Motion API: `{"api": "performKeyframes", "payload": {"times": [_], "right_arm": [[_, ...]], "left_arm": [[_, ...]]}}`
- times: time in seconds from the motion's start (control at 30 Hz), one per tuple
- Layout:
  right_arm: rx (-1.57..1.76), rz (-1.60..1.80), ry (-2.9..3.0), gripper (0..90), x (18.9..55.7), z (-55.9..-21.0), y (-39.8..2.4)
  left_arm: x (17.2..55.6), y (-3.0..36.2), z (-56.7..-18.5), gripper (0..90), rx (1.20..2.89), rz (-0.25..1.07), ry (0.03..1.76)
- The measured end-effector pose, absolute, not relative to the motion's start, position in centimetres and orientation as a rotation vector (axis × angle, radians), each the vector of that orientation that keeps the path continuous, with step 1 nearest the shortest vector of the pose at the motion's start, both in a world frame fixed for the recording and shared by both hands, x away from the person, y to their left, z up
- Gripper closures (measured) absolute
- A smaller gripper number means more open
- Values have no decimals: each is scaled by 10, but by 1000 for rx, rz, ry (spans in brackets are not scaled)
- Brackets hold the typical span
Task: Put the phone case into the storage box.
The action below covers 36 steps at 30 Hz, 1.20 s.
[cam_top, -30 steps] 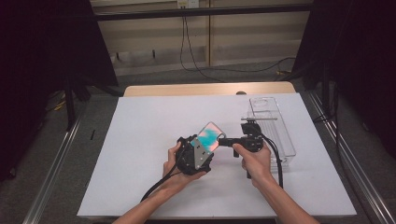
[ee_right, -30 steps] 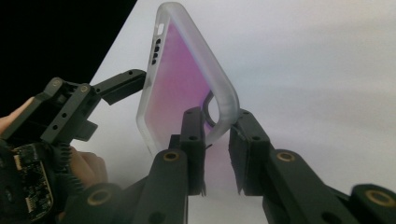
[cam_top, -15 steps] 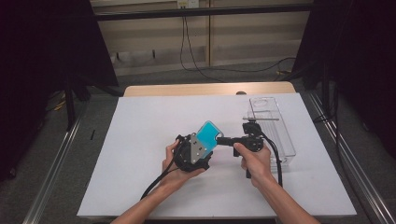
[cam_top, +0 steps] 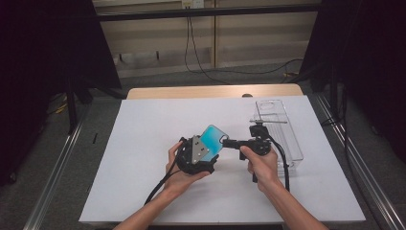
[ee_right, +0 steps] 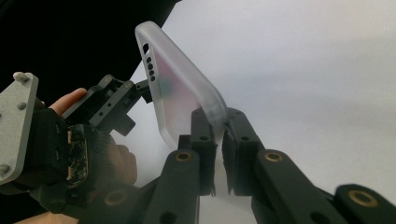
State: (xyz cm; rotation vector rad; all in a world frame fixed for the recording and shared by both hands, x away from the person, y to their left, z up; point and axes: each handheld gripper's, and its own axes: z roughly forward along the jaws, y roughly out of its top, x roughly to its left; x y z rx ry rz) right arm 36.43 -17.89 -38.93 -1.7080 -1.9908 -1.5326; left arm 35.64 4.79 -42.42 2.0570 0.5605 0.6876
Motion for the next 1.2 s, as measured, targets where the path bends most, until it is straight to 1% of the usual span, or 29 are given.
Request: {"api": "performKeyframes", "payload": {"times": [0.17,0.23,0.3,0.4,0.57,0.77,0.93,1.03,1.2], "right_arm": [[-1707,-1549,-2003,843,363,-386,-181],[-1707,-1557,-2005,846,364,-385,-182],[-1716,-1558,-2022,852,363,-385,-183],[-1731,-1562,-2015,858,364,-383,-186],[-1739,-1574,-2016,858,364,-382,-189],[-1735,-1600,-2047,858,363,-377,-190],[-1751,-1612,-2067,858,363,-375,-193],[-1750,-1624,-2080,857,364,-376,-196],[-1761,-1642,-2079,857,365,-375,-198]], "left_arm": [[358,49,-422,95,2037,642,569],[358,50,-422,96,2022,602,581],[358,52,-420,119,2006,556,598],[359,54,-419,95,2000,560,590],[362,57,-417,69,1978,487,624],[365,64,-418,67,1999,465,647],[365,69,-416,47,1985,483,657],[365,72,-416,44,1972,435,660],[365,77,-419,43,1978,441,676]]}}
